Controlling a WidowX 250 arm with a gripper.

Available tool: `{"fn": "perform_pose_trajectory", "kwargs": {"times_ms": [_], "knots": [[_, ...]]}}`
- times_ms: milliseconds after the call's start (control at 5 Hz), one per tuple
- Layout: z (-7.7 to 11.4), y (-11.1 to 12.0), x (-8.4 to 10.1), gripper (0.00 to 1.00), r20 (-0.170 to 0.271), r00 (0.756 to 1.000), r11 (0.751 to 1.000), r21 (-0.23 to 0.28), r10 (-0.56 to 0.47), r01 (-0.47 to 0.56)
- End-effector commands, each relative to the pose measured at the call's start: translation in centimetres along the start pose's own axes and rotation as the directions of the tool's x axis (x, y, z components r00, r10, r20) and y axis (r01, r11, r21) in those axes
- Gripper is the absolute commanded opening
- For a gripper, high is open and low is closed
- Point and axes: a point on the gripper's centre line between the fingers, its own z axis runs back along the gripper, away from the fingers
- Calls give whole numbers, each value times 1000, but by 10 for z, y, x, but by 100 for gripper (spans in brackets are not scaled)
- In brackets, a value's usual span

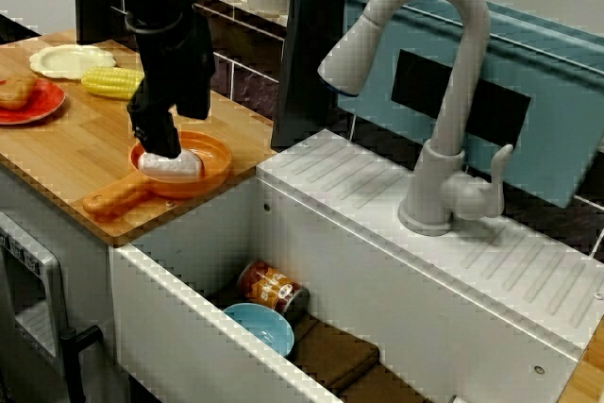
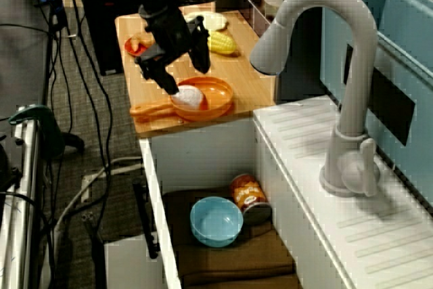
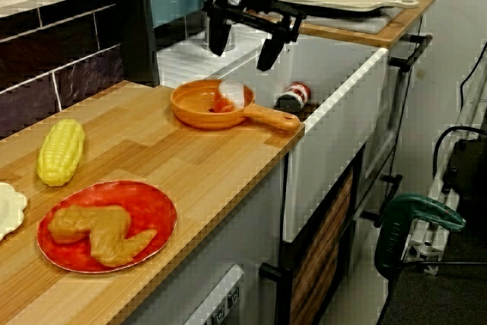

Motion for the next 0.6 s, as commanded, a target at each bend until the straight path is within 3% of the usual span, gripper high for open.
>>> {"fn": "perform_pose_trajectory", "kwargs": {"times_ms": [0,200,400], "knots": [[9,29,-15,100,-46,999,999,24,25,-24],[5,44,-27,100,-89,996,999,-46,-8,4],[16,53,-41,100,-72,997,999,-30,-33,31]]}}
